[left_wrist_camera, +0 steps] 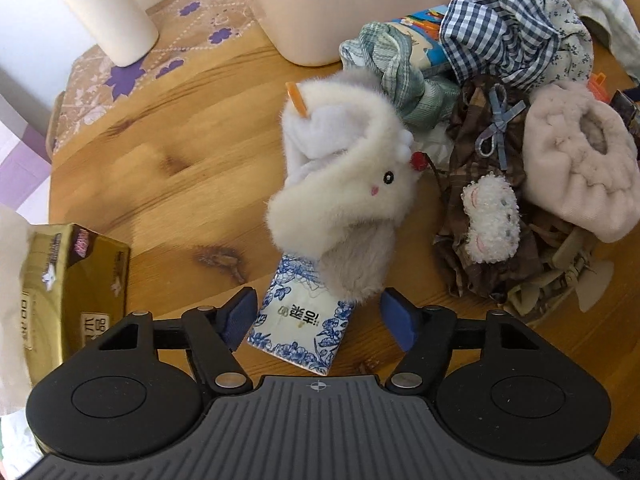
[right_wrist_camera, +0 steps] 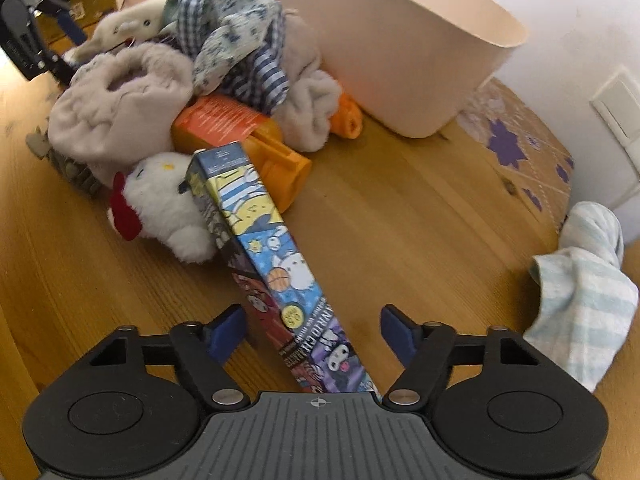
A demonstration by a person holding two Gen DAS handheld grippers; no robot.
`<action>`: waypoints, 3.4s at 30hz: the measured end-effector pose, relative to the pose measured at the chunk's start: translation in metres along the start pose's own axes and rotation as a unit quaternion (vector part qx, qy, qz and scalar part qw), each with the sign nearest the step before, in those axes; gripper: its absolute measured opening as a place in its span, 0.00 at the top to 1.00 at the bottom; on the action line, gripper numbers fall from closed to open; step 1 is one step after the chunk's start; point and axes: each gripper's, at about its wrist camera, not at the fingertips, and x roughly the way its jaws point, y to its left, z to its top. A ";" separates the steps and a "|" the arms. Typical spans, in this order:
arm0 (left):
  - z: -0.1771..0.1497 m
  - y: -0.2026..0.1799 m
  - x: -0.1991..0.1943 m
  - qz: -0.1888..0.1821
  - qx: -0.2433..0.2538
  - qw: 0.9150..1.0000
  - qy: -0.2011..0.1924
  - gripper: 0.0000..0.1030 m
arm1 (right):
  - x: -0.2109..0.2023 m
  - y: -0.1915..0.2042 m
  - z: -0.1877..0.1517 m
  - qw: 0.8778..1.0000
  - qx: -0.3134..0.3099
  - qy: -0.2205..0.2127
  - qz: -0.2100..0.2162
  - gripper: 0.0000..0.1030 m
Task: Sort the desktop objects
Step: 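Grasp the blue-white tissue pack with the left tool while the right tool grasps the colorful box, then carry both items into the beige basket and open both tools to release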
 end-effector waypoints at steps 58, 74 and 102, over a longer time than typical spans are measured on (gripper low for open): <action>0.169 0.021 -0.126 0.010 -0.073 0.974 -0.216 0.55 | -0.098 -0.117 0.107 0.960 0.135 -0.220 -0.106 0.71; 0.223 0.012 -0.037 0.041 -0.124 0.981 -0.146 0.55 | -0.025 -0.123 0.189 0.949 0.217 -0.226 -0.043 0.71; 0.172 0.018 -0.065 0.019 -0.125 0.982 -0.143 0.22 | -0.016 -0.075 0.176 0.955 0.247 -0.162 -0.028 0.00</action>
